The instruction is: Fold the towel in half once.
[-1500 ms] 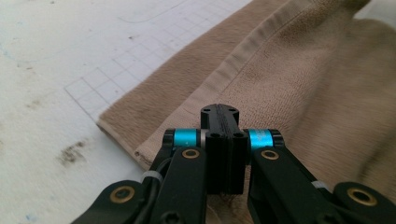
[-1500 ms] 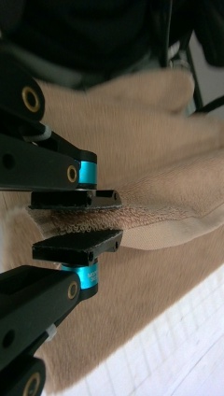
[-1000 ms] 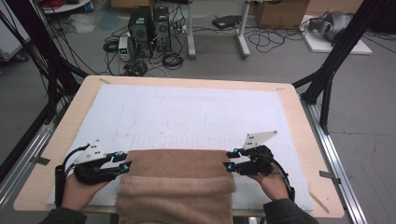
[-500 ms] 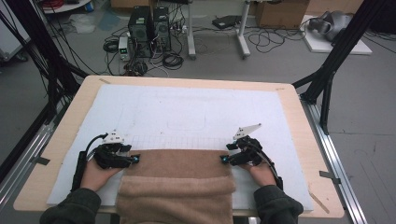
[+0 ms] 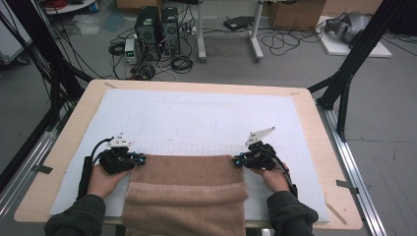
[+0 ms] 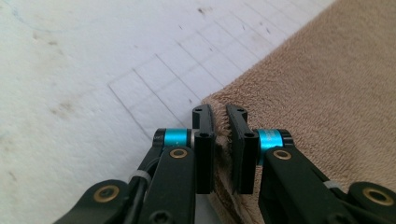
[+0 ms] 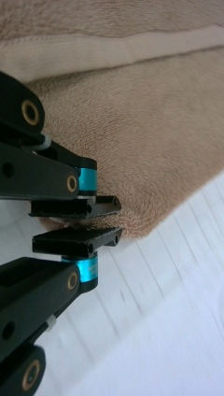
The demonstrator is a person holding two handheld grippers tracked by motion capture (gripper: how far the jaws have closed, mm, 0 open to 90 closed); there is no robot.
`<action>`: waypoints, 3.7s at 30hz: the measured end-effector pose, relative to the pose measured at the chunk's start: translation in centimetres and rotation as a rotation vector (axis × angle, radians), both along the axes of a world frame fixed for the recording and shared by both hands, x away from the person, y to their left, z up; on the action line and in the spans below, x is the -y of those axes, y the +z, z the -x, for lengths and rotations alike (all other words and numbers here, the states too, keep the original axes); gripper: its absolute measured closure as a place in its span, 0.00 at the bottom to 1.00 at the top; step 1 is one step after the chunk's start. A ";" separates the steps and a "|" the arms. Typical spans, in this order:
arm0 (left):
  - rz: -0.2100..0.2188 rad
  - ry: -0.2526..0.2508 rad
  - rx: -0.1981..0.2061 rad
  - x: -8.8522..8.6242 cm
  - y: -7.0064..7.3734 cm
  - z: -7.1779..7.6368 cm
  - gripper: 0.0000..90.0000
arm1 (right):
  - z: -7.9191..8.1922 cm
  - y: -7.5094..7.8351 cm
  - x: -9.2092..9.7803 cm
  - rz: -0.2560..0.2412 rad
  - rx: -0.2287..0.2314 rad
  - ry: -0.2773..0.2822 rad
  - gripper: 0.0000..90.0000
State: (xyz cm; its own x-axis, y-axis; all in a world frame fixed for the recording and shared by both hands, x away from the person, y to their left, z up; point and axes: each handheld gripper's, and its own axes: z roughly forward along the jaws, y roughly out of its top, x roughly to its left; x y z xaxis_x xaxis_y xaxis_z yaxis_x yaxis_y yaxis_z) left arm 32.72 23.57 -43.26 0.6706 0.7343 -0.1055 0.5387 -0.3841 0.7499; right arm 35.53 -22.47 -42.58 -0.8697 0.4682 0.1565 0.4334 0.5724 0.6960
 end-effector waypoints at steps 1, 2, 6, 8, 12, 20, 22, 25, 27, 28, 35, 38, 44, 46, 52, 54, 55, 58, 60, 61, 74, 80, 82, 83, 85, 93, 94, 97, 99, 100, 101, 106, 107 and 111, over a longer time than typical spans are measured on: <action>-0.003 0.009 -0.002 0.1 0.1 -0.4 0.91 | -0.4 0.3 0.0 -0.005 -0.002 -0.016 0.94; -0.002 0.020 0.009 0.3 0.3 -0.8 0.91 | -0.8 0.6 0.1 -0.002 0.008 -0.031 0.94; 0.005 0.059 0.040 0.9 1.7 -3.0 0.91 | -2.9 1.8 0.0 0.024 0.031 -0.072 0.94; 0.007 0.084 0.063 1.2 2.7 -4.4 0.91 | -4.1 2.7 0.0 0.040 0.049 -0.094 0.94; 0.003 0.115 0.089 1.7 5.0 -7.2 0.91 | -6.5 4.7 0.5 0.033 0.076 -0.132 0.94; 0.031 0.165 0.182 2.8 10.5 -10.8 0.92 | -9.9 9.4 1.3 0.036 0.169 -0.204 0.94; 0.025 0.179 0.187 2.9 10.7 -11.2 0.90 | -10.4 9.9 1.4 0.021 0.193 -0.221 0.87; -0.024 0.198 0.166 2.4 9.9 -11.1 0.71 | -10.8 9.2 1.4 0.013 0.169 -0.258 0.66; -0.011 0.201 0.152 1.7 9.1 -10.6 0.64 | -10.3 8.3 1.5 0.048 0.162 -0.255 0.64; -0.002 0.190 0.135 1.2 8.5 -10.3 0.63 | -10.1 7.8 1.7 0.043 0.150 -0.246 0.63; 0.013 0.136 0.090 0.2 5.6 -7.5 0.55 | -7.5 5.8 1.4 0.038 0.102 -0.196 0.59; -0.010 0.112 0.091 0.4 4.5 -6.4 0.54 | -6.6 5.2 1.1 0.046 0.099 -0.172 0.58; -0.016 0.073 0.076 0.7 2.8 -5.1 0.53 | -5.5 4.1 1.0 0.042 0.084 -0.155 0.58; -0.023 0.067 0.068 0.8 2.3 -5.0 0.53 | -5.3 3.5 1.1 0.039 0.075 -0.158 0.59; -0.056 0.026 0.012 1.6 1.1 -5.1 0.56 | -4.5 1.5 1.1 0.047 0.036 -0.145 0.59; -0.072 0.017 -0.004 1.8 0.8 -5.2 0.58 | -4.2 0.9 1.2 0.041 0.015 -0.142 0.59; -0.081 0.015 -0.016 1.8 0.7 -5.3 0.60 | -4.2 0.6 1.2 0.040 0.012 -0.140 0.60; -0.080 0.008 -0.035 1.6 0.6 -5.3 0.70 | -4.0 0.0 1.2 0.046 -0.008 -0.122 0.67; -0.086 -0.008 -0.036 1.6 0.6 -5.2 0.79 | -3.9 -0.1 1.1 0.043 -0.022 -0.107 0.76; -0.086 -0.014 -0.039 1.6 0.7 -5.1 0.82 | -3.8 -0.1 1.1 0.040 -0.024 -0.098 0.83; -0.058 -0.034 0.068 0.5 3.0 -1.8 0.93 | -1.5 2.4 1.2 0.002 0.024 -0.019 0.96; -0.057 -0.054 0.119 -0.2 3.0 1.1 0.93 | 1.0 3.6 1.1 -0.018 0.085 0.022 0.98; -0.070 -0.053 0.125 -0.2 2.6 1.6 0.93 | 1.3 3.1 0.6 0.020 0.078 0.049 0.96; -0.065 -0.055 0.120 -0.3 2.3 1.6 0.93 | 1.4 2.8 0.4 0.038 0.081 0.051 0.93; -0.052 -0.048 0.100 -0.4 1.6 1.6 0.93 | 1.2 2.1 0.1 0.031 0.067 0.045 0.77; 0.050 -0.065 0.084 -0.8 1.5 1.4 0.64 | 0.4 -0.1 -0.6 0.055 -0.011 0.048 0.66; 0.052 -0.061 0.079 -0.7 1.5 1.4 0.64 | 0.3 -0.4 -0.6 0.061 -0.017 0.047 0.67; 0.019 -0.090 0.031 -0.3 0.8 1.1 0.66 | 0.3 -0.6 -0.8 0.077 -0.009 0.043 0.77; -0.013 -0.119 -0.003 0.3 0.2 1.1 0.68 | 0.4 -0.5 -0.9 0.098 0.005 0.043 0.84; -0.042 -0.129 -0.004 0.5 0.0 1.1 0.71 | 0.4 -0.6 -0.9 0.097 0.004 0.045 0.87; -0.064 -0.127 -0.010 0.8 -0.2 1.1 0.72 | 0.3 -0.6 -0.9 0.096 0.006 0.047 0.89; -0.073 -0.128 0.017 0.8 0.1 1.3 0.93 | 0.3 -0.1 -0.9 0.104 0.018 0.052 0.95; -0.067 -0.123 0.027 0.7 0.2 1.4 0.94 | 0.3 0.0 -0.8 0.091 0.025 0.051 0.95; -0.026 -0.099 0.047 0.1 0.8 1.5 0.95 | 0.5 0.6 -0.5 0.062 0.033 0.049 0.95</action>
